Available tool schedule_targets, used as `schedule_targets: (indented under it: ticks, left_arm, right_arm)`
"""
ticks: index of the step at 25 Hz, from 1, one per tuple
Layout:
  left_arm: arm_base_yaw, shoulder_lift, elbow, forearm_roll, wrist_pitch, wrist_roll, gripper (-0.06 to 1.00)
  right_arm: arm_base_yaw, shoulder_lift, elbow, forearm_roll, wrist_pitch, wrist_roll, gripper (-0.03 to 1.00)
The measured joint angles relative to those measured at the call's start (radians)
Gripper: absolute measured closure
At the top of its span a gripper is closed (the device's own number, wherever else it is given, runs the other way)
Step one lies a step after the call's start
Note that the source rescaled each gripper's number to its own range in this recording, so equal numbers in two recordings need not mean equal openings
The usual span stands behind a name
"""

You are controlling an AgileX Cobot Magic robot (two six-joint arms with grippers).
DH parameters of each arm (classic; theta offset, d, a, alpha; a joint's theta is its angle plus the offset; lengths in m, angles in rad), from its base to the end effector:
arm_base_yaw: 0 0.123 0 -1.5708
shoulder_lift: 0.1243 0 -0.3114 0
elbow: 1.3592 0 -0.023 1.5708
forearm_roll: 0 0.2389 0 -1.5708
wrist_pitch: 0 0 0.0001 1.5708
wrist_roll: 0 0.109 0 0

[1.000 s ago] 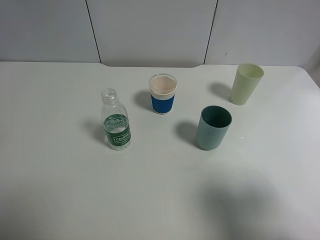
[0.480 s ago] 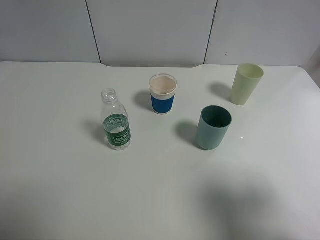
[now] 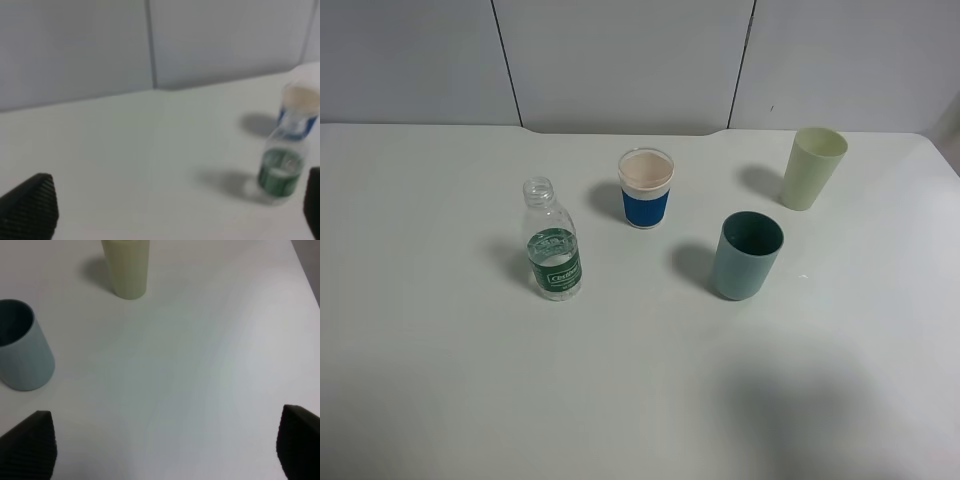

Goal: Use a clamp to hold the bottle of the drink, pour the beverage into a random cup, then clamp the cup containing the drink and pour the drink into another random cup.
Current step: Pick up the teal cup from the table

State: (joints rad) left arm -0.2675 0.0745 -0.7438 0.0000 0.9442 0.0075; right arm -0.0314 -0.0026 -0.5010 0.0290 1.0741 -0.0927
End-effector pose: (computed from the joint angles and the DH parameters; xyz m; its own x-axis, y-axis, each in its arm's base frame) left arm -0.0388 0.0106 0.3448 -0.1779 0.0565 -0.9824 0.2657 0.9640 0.0074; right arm -0.0270 0.0036 0.2623 -0.4635 -0.0643 -0.8838 -0.0278 0.9979 -0.0580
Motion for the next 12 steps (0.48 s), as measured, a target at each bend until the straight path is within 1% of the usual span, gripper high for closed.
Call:
schedule_targets:
  ticks: [3,4,5,6,9,12]
  left_arm:
    - [0.022,-0.064,-0.001,0.027,0.052,0.000,-0.06]
    - [0.035,-0.079,-0.001,0.055,0.097,0.000,-0.06]
    - [0.045,-0.080,-0.001,0.054,0.134,0.000,-0.06]
    - [0.056,-0.080,0.005,0.055,0.144,0.000,-0.06]
    - [0.070,-0.080,0.074,0.016,0.150,0.000,-0.06]
    - [0.085,-0.080,0.122,0.014,0.142,0.000,-0.06]
  right_arm:
    - [0.000,0.000,0.000,0.000,0.000,0.000,0.37]
    - [0.000,0.000,0.000,0.000,0.000,0.000,0.37]
    - [0.000,0.000,0.000,0.000,0.000,0.000,0.37]
    - [0.000,0.000,0.000,0.000,0.000,0.000,0.37]
    - [0.000,0.000,0.000,0.000,0.000,0.000,0.37]
    - [0.000,0.000,0.000,0.000,0.000,0.000,0.37]
